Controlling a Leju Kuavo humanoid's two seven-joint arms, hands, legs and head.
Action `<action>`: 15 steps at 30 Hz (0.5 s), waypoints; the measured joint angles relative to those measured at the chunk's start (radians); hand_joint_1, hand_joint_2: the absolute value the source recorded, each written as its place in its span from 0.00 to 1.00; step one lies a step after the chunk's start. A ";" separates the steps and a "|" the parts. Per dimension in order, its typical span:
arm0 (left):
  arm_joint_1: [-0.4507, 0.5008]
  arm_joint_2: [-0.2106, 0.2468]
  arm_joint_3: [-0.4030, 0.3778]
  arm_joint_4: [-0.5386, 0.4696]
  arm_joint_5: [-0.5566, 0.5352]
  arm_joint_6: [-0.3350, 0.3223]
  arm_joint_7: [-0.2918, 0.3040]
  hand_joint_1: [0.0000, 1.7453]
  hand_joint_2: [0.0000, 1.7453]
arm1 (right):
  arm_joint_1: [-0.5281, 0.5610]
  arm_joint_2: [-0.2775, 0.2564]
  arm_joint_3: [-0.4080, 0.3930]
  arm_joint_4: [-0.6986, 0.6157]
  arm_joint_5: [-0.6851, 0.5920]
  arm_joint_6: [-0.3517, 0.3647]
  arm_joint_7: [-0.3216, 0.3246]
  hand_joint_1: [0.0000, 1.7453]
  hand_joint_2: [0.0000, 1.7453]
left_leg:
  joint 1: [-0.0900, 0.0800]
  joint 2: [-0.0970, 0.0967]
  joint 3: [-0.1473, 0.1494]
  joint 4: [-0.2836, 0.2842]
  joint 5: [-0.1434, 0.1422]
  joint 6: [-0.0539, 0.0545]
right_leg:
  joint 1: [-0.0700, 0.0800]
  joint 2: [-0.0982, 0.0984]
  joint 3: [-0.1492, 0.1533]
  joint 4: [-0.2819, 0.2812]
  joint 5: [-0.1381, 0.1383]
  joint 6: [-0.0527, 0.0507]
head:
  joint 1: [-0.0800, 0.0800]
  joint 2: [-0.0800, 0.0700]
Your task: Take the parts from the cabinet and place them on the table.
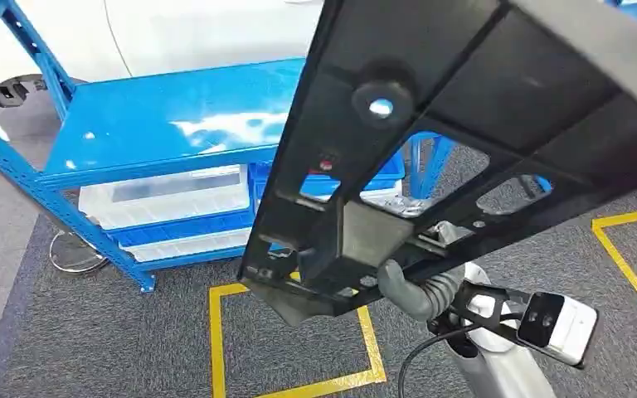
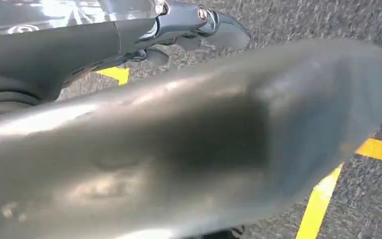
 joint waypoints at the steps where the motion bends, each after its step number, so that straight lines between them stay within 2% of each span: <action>1: 0.003 -0.001 0.000 0.000 -0.002 0.000 0.000 0.00 0.00 | 0.009 0.000 0.000 -0.005 0.011 0.000 0.001 1.00 1.00 | 0.000 0.000 -0.017 0.038 -0.002 -0.001 | 0.000 0.011 0.000 0.001 0.000 0.000 | -0.001 0.000; 2: 0.003 -0.002 0.000 0.000 -0.006 0.000 0.000 0.00 0.00 | 0.014 0.000 -0.001 -0.009 0.016 -0.005 0.000 1.00 1.00 | 0.001 0.000 -0.010 0.021 0.019 0.000 | 0.000 0.020 0.000 0.002 0.000 0.000 | 0.000 0.000; 3: 0.002 -0.002 0.000 0.000 -0.007 0.000 0.000 0.00 0.00 | 0.013 0.000 -0.002 -0.014 0.020 -0.010 0.000 1.00 1.00 | 0.002 -0.001 0.017 -0.035 0.057 0.002 | 0.000 0.032 0.000 0.004 0.000 0.000 | 0.000 0.000; 4: 0.001 -0.002 0.000 0.000 -0.009 0.000 0.001 0.00 0.00 | 0.012 0.000 -0.002 -0.021 0.025 -0.018 0.000 1.00 1.00 | 0.002 -0.007 0.061 -0.127 0.107 0.005 | 0.000 0.044 0.002 0.006 0.000 0.001 | -0.001 0.000; 5: 0.000 -0.001 0.000 0.000 -0.009 -0.001 0.003 0.00 0.00 | 0.012 0.000 -0.002 -0.030 0.033 -0.033 0.000 1.00 1.00 | 0.004 -0.035 0.108 -0.228 0.153 0.009 | -0.001 0.054 0.003 0.007 -0.002 0.004 | 0.000 0.000; 6: -0.002 0.000 0.000 0.000 -0.009 -0.001 0.007 0.00 0.00 | 0.010 0.000 0.001 -0.036 0.039 -0.051 0.000 1.00 1.00 | 0.006 -0.082 0.127 -0.263 0.142 0.017 | 0.000 0.062 0.000 0.009 -0.002 0.009 | 0.000 0.000; 7: -0.003 0.000 0.000 0.000 -0.009 0.000 0.009 0.00 0.00 | 0.001 0.000 0.008 -0.039 0.042 -0.067 0.001 1.00 1.00 | 0.007 -0.084 0.130 -0.286 0.140 0.017 | 0.001 0.074 -0.009 0.016 0.000 0.016 | 0.002 0.000; 8: -0.006 0.000 0.000 0.000 -0.009 0.002 0.014 0.00 0.00 | -0.003 0.000 0.014 -0.043 0.045 -0.078 0.000 1.00 1.00 | 0.002 -0.074 0.127 -0.279 0.140 0.019 | -0.003 0.082 -0.017 0.014 0.005 0.024 | -0.001 0.000; 10: -0.011 0.000 -0.001 0.000 -0.014 0.003 0.015 0.00 0.00 | -0.005 -0.003 0.020 -0.052 0.046 -0.097 0.000 1.00 1.00 | 0.000 -0.060 0.126 -0.282 0.145 0.031 | -0.007 0.101 -0.021 0.008 0.012 0.039 | 0.000 0.000; 11: -0.014 -0.001 -0.003 0.000 -0.018 0.003 0.014 0.00 0.00 | -0.008 -0.008 0.023 -0.058 0.044 -0.109 0.000 1.00 1.00 | 0.011 -0.045 0.129 -0.295 0.153 0.042 | -0.006 0.086 -0.023 0.016 0.005 0.042 | 0.000 0.000; 12: -0.016 -0.001 -0.006 0.000 -0.021 0.000 0.013 0.00 0.00 | -0.015 -0.015 0.024 -0.065 0.041 -0.119 0.000 1.00 1.00 | 0.008 -0.035 0.131 -0.299 0.155 0.046 | -0.001 0.038 -0.036 0.044 -0.016 0.048 | 0.004 0.000; 13: -0.016 -0.001 -0.008 0.000 -0.024 -0.002 0.011 0.00 0.00 | -0.024 -0.020 0.026 -0.072 0.042 -0.128 0.000 1.00 1.00 | 0.007 -0.023 0.130 -0.299 0.155 0.052 | -0.002 0.013 -0.069 0.109 -0.057 0.053 | 0.011 0.000; 14: -0.015 -0.001 -0.009 0.000 -0.026 -0.006 0.011 0.00 0.00 | -0.028 -0.023 0.028 -0.078 0.042 -0.133 0.000 1.00 1.00 | 0.005 -0.011 0.129 -0.298 0.154 0.053 | -0.003 0.004 -0.110 0.196 -0.099 0.057 | 0.010 0.000; 15: -0.015 -0.001 -0.011 0.000 -0.027 -0.007 0.011 0.00 0.00 | -0.029 -0.027 0.030 -0.084 0.042 -0.137 0.001 1.00 1.00 | 0.004 0.001 0.128 -0.298 0.154 0.053 | -0.005 0.002 -0.147 0.273 -0.128 0.060 | 0.011 0.000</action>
